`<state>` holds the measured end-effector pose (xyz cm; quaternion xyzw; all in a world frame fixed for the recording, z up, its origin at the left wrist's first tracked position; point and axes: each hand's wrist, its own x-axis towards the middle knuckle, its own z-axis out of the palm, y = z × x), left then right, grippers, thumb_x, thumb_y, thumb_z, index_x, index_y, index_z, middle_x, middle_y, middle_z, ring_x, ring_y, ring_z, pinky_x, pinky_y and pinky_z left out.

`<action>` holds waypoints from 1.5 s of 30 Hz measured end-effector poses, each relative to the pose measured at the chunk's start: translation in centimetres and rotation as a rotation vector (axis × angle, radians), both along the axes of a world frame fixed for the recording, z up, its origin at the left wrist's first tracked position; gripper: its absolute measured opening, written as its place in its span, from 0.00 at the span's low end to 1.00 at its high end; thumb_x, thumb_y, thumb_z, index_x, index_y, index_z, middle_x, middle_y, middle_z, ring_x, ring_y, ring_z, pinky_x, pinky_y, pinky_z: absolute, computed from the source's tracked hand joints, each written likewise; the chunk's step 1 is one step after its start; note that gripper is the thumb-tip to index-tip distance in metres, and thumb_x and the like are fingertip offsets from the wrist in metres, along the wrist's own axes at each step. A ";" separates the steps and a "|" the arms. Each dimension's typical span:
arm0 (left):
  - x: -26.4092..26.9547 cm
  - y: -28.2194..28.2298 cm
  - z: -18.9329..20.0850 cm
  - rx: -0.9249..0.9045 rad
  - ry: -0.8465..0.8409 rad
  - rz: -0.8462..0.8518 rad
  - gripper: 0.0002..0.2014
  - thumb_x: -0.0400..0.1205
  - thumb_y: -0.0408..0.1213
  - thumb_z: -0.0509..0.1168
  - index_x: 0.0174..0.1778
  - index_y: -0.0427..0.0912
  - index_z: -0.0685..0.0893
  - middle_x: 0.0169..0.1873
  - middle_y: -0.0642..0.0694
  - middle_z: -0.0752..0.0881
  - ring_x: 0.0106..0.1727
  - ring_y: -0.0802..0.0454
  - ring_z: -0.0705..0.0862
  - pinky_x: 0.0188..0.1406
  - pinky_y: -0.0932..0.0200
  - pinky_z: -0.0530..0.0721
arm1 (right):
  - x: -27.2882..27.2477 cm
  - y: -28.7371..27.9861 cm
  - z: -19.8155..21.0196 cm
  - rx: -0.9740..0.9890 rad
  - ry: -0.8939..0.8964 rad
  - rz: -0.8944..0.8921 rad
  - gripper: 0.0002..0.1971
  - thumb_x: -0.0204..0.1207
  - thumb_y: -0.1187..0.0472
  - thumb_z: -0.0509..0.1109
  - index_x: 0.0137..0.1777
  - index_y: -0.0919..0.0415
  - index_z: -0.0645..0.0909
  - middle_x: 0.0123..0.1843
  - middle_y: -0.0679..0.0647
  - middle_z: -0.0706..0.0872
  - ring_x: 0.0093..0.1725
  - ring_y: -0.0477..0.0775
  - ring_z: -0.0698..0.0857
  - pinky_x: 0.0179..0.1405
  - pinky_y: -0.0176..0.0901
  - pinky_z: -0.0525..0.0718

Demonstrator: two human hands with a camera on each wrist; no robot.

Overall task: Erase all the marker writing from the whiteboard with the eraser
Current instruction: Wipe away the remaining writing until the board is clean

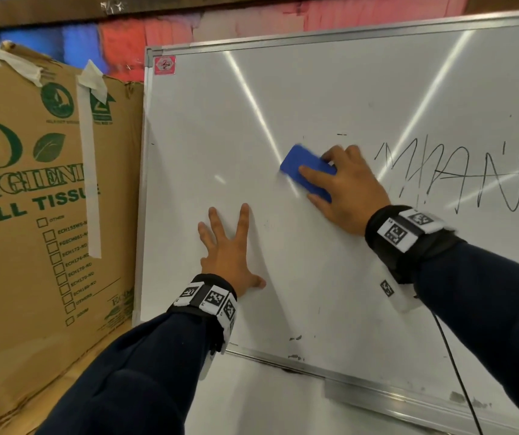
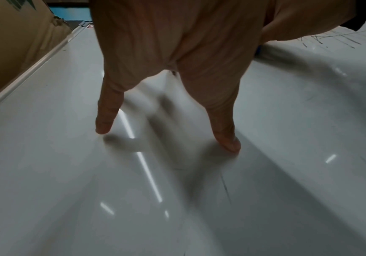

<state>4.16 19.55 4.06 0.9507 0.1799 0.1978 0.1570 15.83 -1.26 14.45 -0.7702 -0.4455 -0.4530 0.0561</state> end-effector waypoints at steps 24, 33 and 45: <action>-0.2 -2.8 -2.3 0.236 0.055 -0.178 0.67 0.72 0.35 0.78 0.76 0.73 0.23 0.76 0.43 0.15 0.81 0.29 0.26 0.66 0.28 0.78 | 0.6 -1.4 0.0 -0.099 0.004 -0.035 0.25 0.73 0.54 0.78 0.70 0.54 0.81 0.61 0.65 0.79 0.56 0.68 0.77 0.52 0.62 0.81; -1.3 -6.8 -5.6 0.558 0.098 -0.279 0.75 0.62 0.38 0.85 0.79 0.69 0.25 0.78 0.35 0.19 0.81 0.29 0.24 0.71 0.13 0.42 | -0.7 -1.9 0.2 -0.136 0.012 -0.038 0.25 0.72 0.54 0.78 0.70 0.55 0.81 0.61 0.64 0.78 0.57 0.67 0.77 0.51 0.61 0.82; -1.4 -6.3 -5.0 0.587 0.143 -0.347 0.71 0.64 0.46 0.83 0.79 0.71 0.25 0.77 0.37 0.17 0.77 0.29 0.18 0.70 0.12 0.46 | -0.6 -3.3 2.4 0.078 0.033 -0.104 0.25 0.75 0.52 0.75 0.71 0.53 0.79 0.61 0.64 0.77 0.58 0.67 0.75 0.54 0.64 0.81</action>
